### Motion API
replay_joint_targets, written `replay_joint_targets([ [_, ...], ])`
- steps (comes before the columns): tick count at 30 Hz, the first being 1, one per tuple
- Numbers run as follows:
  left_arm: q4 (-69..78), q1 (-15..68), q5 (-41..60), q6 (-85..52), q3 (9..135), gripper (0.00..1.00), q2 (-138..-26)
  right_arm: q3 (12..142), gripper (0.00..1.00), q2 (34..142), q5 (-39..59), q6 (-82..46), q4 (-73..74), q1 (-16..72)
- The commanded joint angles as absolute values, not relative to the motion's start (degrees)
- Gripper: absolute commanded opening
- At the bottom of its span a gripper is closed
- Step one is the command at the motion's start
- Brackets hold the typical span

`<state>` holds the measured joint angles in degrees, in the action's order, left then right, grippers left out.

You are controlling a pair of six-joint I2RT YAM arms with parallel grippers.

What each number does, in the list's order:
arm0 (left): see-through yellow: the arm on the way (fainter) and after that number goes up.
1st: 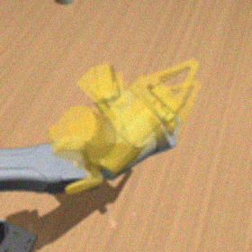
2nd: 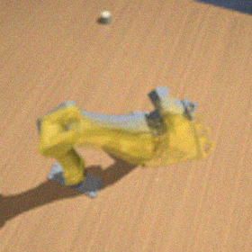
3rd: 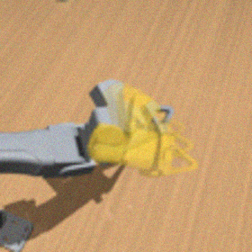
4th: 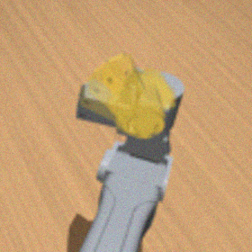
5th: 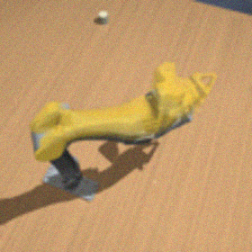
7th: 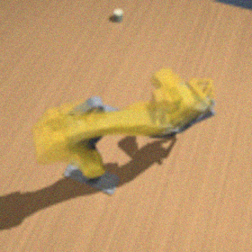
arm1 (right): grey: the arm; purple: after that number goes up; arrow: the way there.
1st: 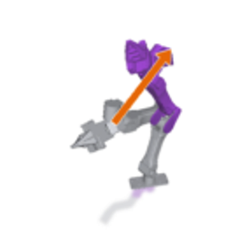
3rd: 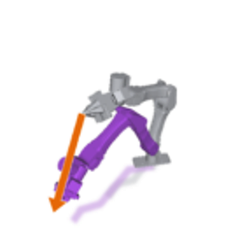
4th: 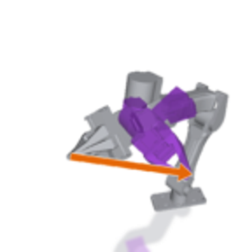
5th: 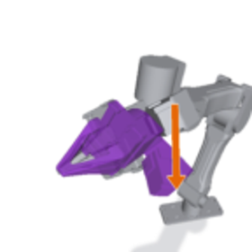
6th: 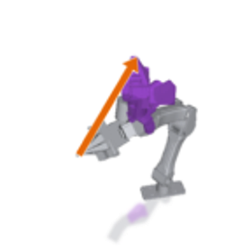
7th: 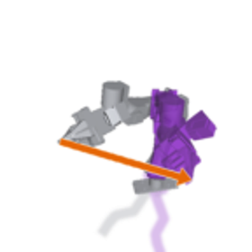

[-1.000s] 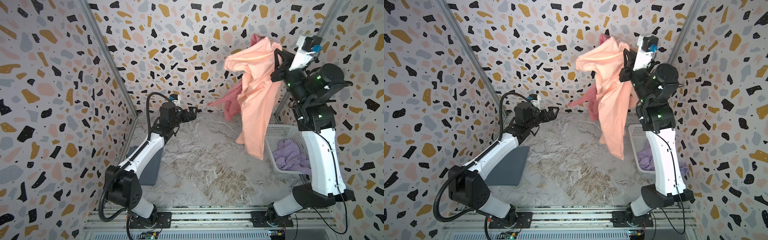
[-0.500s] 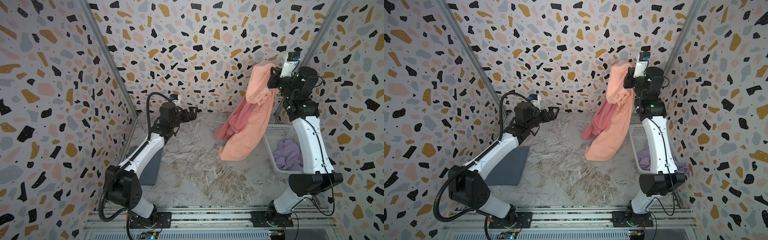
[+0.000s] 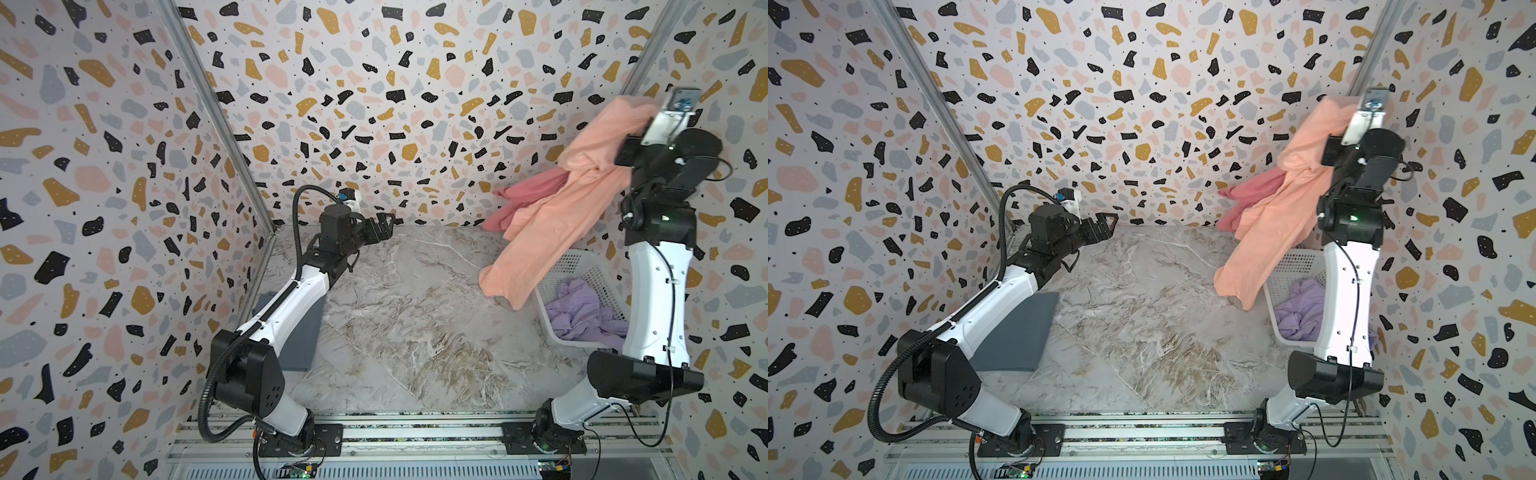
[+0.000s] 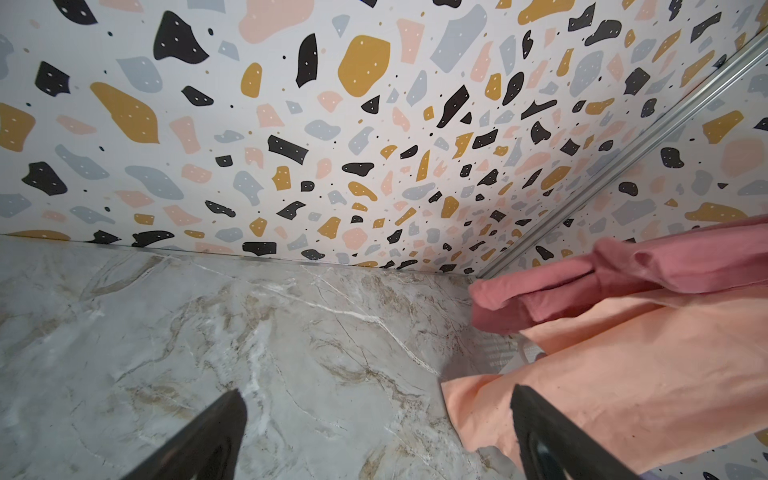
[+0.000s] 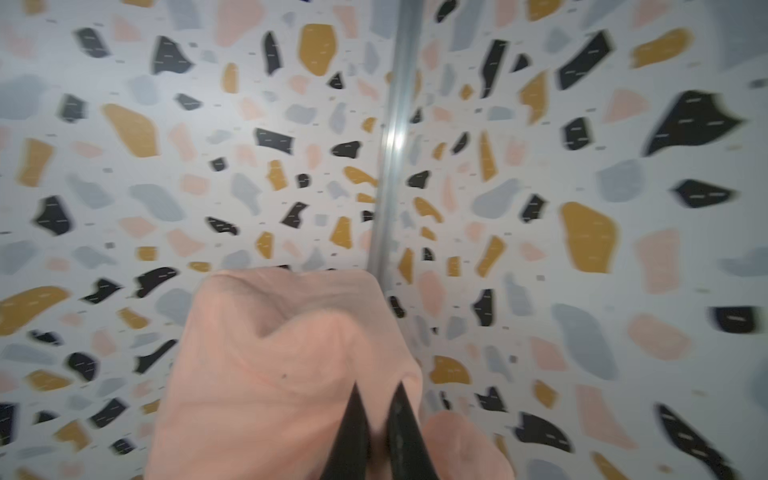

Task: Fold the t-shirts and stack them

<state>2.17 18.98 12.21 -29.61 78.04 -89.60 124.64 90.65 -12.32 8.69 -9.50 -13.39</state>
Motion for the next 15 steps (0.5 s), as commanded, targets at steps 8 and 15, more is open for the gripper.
replay_joint_targets([
  [8, 5.16, 19.08, 14.15, -31.18, 79.94, 1.0, -91.85, 117.31, 0.0, 84.59, -9.66, 3.65, -8.26, -23.12],
  [15, 4.79, 19.15, 15.27, -31.75, 80.97, 1.0, -93.24, 114.49, 0.74, 90.46, 6.51, -2.44, -29.72, -22.93],
])
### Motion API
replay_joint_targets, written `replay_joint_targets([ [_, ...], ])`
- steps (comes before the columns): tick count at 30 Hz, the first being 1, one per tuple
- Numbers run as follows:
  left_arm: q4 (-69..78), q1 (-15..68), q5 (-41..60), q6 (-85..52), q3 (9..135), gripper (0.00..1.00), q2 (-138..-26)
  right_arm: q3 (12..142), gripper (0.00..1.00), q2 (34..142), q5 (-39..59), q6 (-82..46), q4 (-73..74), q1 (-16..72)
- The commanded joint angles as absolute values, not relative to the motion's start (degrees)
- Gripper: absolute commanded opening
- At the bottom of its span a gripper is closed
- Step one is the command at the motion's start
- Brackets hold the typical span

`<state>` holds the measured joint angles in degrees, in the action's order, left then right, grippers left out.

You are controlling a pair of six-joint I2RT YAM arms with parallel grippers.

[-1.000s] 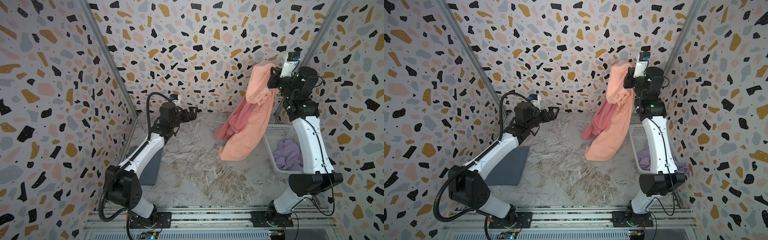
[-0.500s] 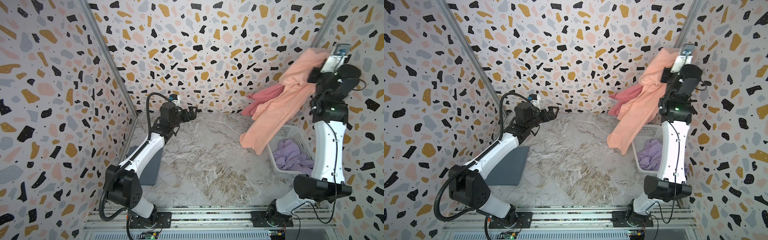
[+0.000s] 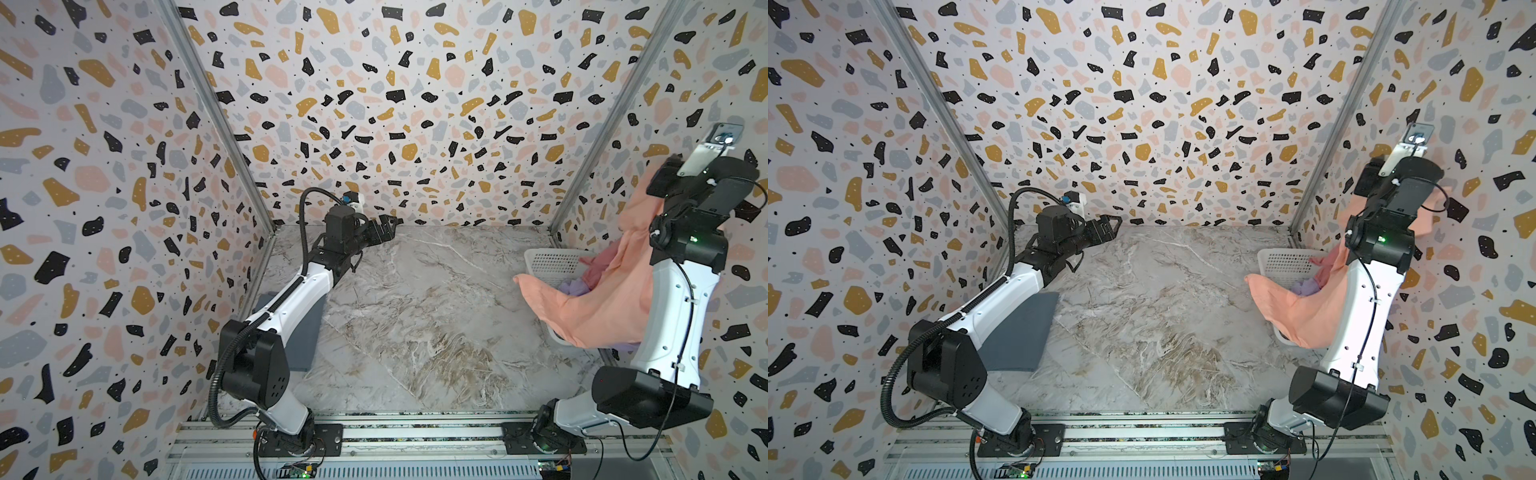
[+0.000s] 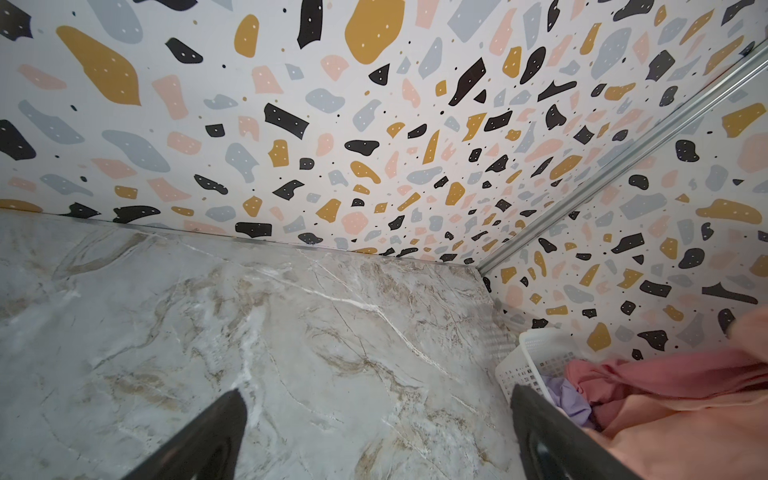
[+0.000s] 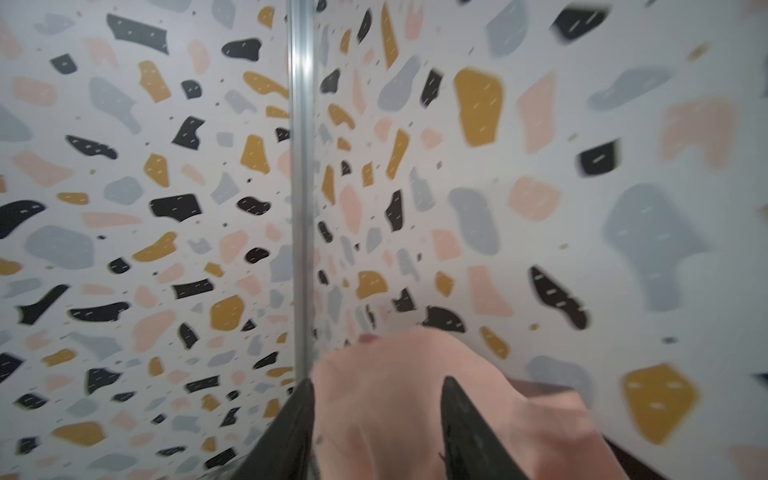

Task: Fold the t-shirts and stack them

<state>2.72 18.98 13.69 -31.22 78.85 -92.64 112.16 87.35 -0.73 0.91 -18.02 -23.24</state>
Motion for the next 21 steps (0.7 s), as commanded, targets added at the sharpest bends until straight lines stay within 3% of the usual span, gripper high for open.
replay_joint_targets([
  [1, 4.59, 19.24, 15.35, -31.77, 81.16, 1.0, -93.43, 115.56, 0.74, 91.65, 5.38, -2.38, -32.34, -22.79],
  [9, 3.86, 19.24, 15.62, -31.58, 80.87, 1.0, -93.79, 102.53, 0.75, 82.09, 2.02, -10.43, -34.49, -22.67],
  [21, 0.61, 20.08, 19.77, -28.94, 82.14, 1.0, -96.28, 61.8, 0.78, 65.92, 1.18, -23.28, -43.43, -22.08],
])
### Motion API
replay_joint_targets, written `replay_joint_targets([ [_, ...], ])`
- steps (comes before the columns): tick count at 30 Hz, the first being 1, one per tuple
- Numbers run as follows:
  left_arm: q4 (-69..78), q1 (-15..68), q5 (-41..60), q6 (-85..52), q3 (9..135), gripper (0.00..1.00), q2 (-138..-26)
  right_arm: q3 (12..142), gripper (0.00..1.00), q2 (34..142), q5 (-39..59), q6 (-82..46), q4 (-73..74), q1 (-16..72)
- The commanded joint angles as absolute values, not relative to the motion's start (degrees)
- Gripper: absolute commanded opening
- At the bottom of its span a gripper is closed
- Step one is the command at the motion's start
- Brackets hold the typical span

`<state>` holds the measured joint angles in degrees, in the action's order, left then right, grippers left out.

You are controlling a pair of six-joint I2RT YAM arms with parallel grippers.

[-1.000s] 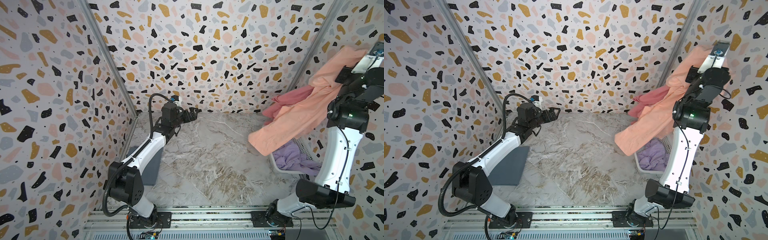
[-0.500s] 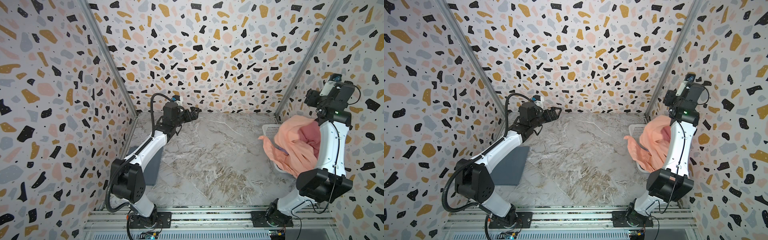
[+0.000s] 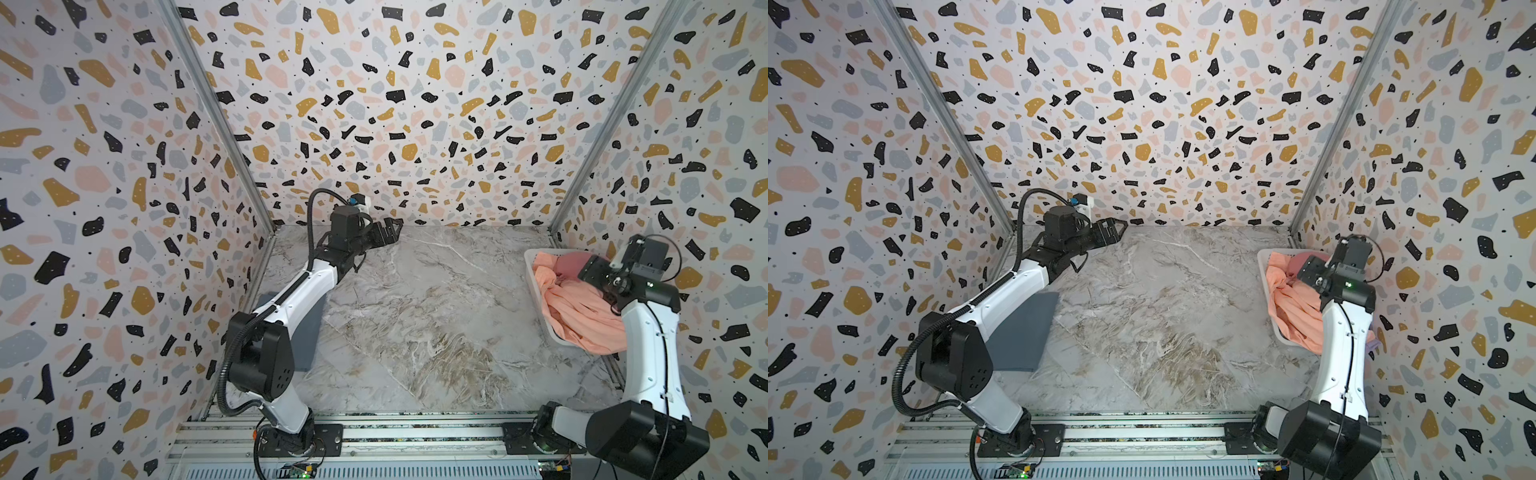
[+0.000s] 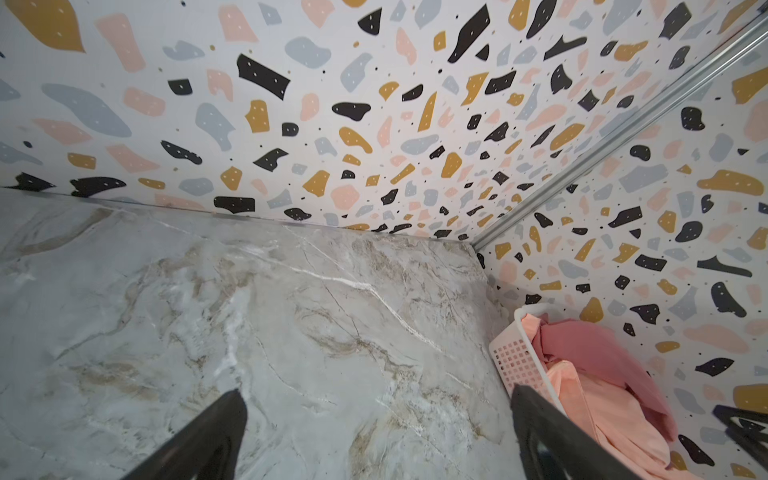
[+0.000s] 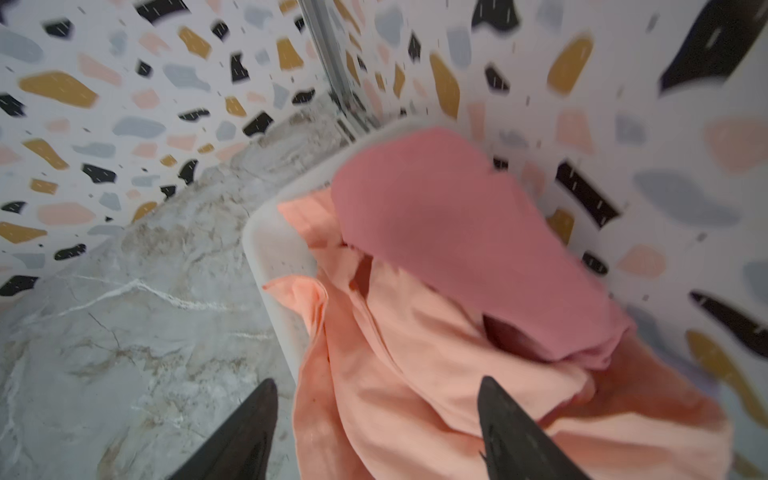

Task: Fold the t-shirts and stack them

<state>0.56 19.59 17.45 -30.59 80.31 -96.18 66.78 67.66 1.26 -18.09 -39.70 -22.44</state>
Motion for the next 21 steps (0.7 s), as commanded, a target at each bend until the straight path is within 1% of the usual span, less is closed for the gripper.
replay_joint_targets([
  [1, 0.61, 20.17, 20.49, -28.62, 82.01, 1.0, -96.33, 59.05, 0.83, 65.57, -0.15, -23.84, -42.6, -22.06],
  [4, 0.28, 20.41, 21.44, -27.87, 81.45, 1.0, -96.25, 53.71, 0.89, 66.22, -4.02, -24.49, -39.93, -21.97],
  [6, -0.27, 20.48, 21.29, -27.39, 80.7, 1.0, -95.75, 51.43, 0.91, 67.1, -7.1, -25.02, -37.52, -21.97],
  [10, -1.04, 20.54, 20.25, -26.78, 78.82, 1.0, -94.19, 49.68, 0.9, 70.23, -11.09, -25.36, -34.47, -21.97],
  [13, -1.83, 20.48, 19.66, -26.29, 78.43, 1.0, -93.45, 48.76, 0.86, 72.4, -12.3, -25.8, -31.92, -21.8],
  [15, -2.49, 20.47, 19.3, -26.15, 78.43, 1.0, -93.3, 48.44, 0.76, 73.34, -13.24, -26.34, -30.77, -21.54],
  [16, -2.75, 20.48, 19.17, -26.11, 78.54, 1.0, -93.25, 48.4, 0.68, 73.47, -13.78, -26.58, -30.4, -21.39],
  [18, -3.23, 20.49, 19.03, -25.89, 78.51, 1.0, -93.12, 48.51, 0.32, 73.24, -14.92, -27.06, -30.21, -20.81],
  [20, -3.6, 20.49, 18.8, -25.85, 78.81, 1.0, -93.14, 49.04, 0.19, 72.44, -15.48, -27.06, -30.71, -20.38],
  [21, -3.86, 20.5, 18.72, -25.85, 78.97, 1.0, -93.12, 50.6, 0.15, 71.53, -15.32, -26.97, -32.09, -19.89],
])
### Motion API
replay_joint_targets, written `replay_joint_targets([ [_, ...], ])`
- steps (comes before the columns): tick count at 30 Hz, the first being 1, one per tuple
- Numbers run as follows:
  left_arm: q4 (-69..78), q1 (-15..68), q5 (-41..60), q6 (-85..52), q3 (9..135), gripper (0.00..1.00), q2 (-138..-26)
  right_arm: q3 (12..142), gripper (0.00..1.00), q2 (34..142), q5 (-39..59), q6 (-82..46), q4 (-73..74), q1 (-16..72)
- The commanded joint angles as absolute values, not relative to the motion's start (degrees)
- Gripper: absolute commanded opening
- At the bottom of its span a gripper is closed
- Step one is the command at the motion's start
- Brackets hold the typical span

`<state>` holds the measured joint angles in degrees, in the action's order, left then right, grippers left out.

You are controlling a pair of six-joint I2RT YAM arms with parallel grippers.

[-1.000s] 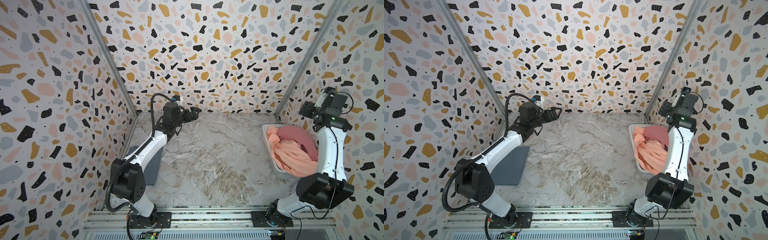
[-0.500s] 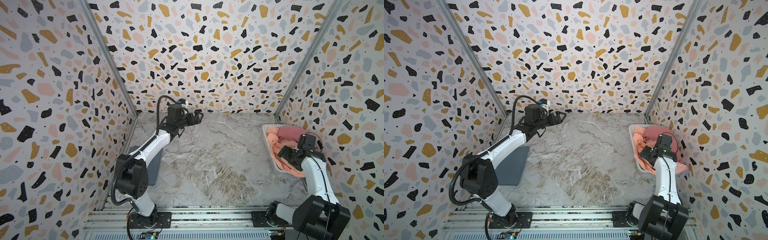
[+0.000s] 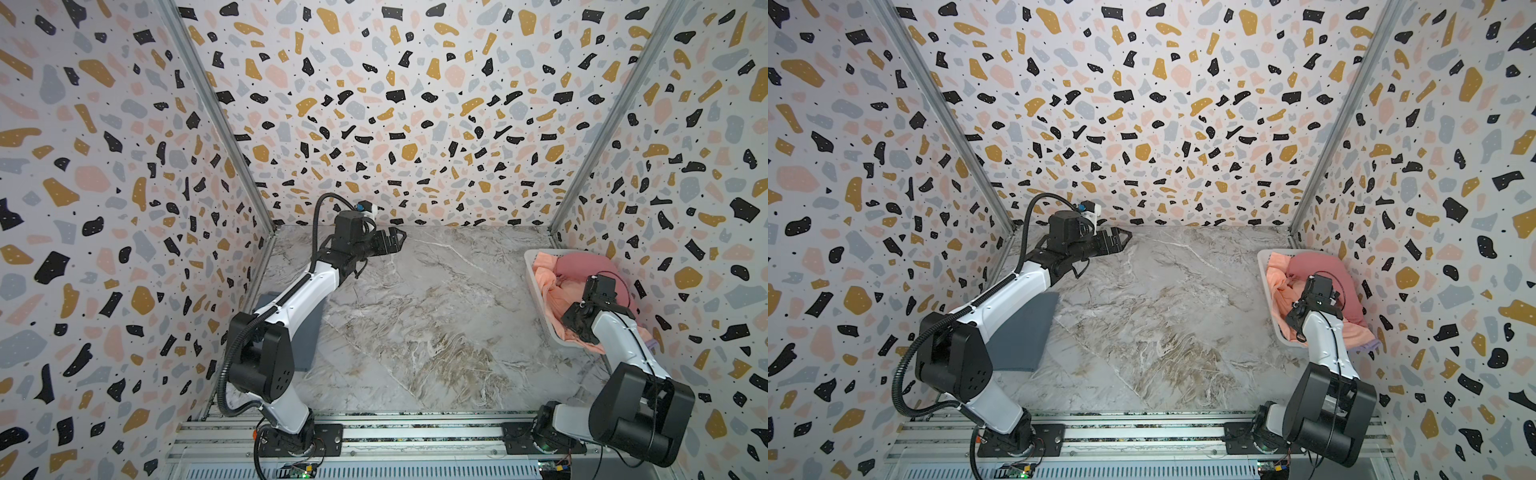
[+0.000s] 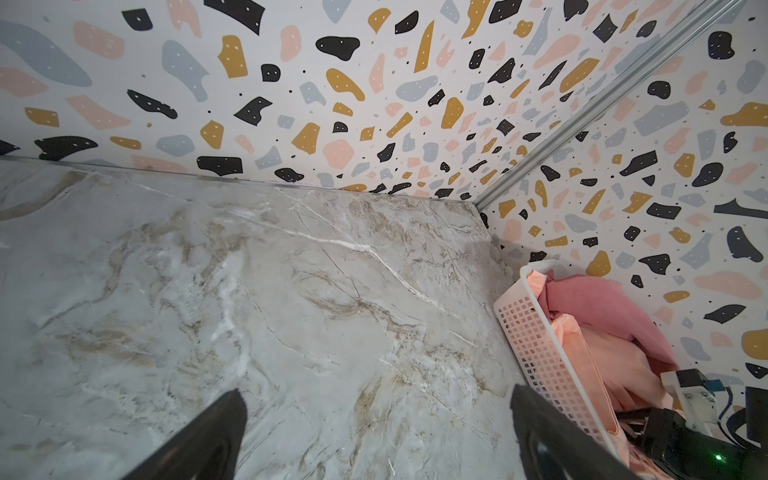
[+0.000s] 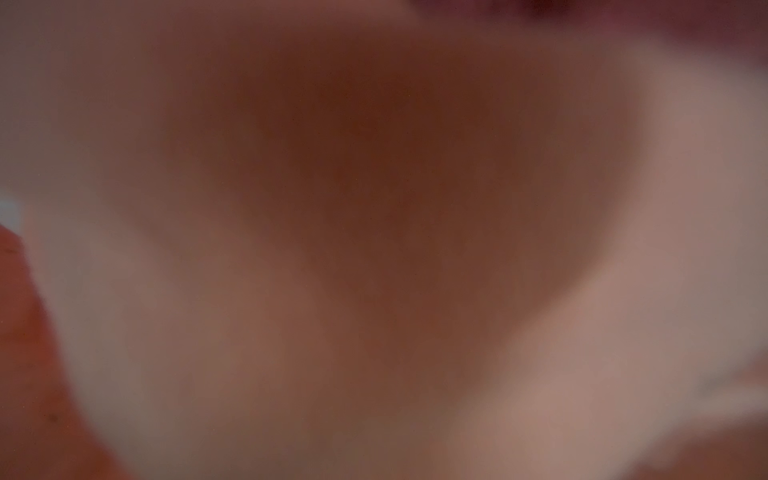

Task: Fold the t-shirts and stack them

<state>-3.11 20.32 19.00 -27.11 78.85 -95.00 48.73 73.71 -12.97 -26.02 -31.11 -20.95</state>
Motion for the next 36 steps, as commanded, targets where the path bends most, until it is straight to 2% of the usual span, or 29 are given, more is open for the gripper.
replay_joint_targets([
  [1, -4.12, 20.48, 18.58, -25.85, 79.26, 1.0, -93.18, 52.37, 0.13, 70.48, -15.09, -26.62, -33.15, -19.19],
  [5, -4.35, 20.5, 18.74, -25.93, 80.31, 1.0, -93.69, 68.74, 0.06, 67.11, -12.08, -25.07, -40.83, -15.29],
  [9, -4.45, 20.46, 18.66, -25.78, 81.49, 1.0, -94.2, 87.93, 0.02, 67.22, -3.56, -24.55, -42.04, -13.99],
  [16, -4.14, 20.35, 18.78, -25.34, 85.68, 1.0, -94.16, 117.67, 0.02, 76.66, 13.6, -19.92, -28.86, -12.34],
  [21, -0.1, 19.94, 17.51, -27.15, 86.0, 1.0, -91.92, 133.21, 0.0, 87.19, 29.64, -25.53, -11.92, -6.61],
  [27, 3.55, 18.87, 14.14, -29.2, 84.5, 1.0, -88.36, 135.78, 0.0, 94.84, 41.86, -34.79, 14.53, 5.6],
  [30, 3.87, 18.4, 12.07, -29.12, 83.01, 1.0, -85.78, 136.93, 0.0, 97.39, 41.95, -35.66, 16.28, 9.89],
  [34, 2.1, 17.32, 7.25, -27.59, 81.14, 1.0, -81.45, 125.52, 0.03, 95.67, 40.85, -36.21, 14.87, 11.92],
  [35, 0.89, 17.0, 5.57, -26.75, 80.81, 1.0, -80.22, 119.95, 0.11, 94.11, 39.67, -36.15, 14.2, 12.29],
  [36, 0.09, 16.75, 4.04, -26.13, 80.42, 1.0, -79.16, 114.41, 0.27, 92.74, 38.38, -35.61, 13.84, 12.73],
])
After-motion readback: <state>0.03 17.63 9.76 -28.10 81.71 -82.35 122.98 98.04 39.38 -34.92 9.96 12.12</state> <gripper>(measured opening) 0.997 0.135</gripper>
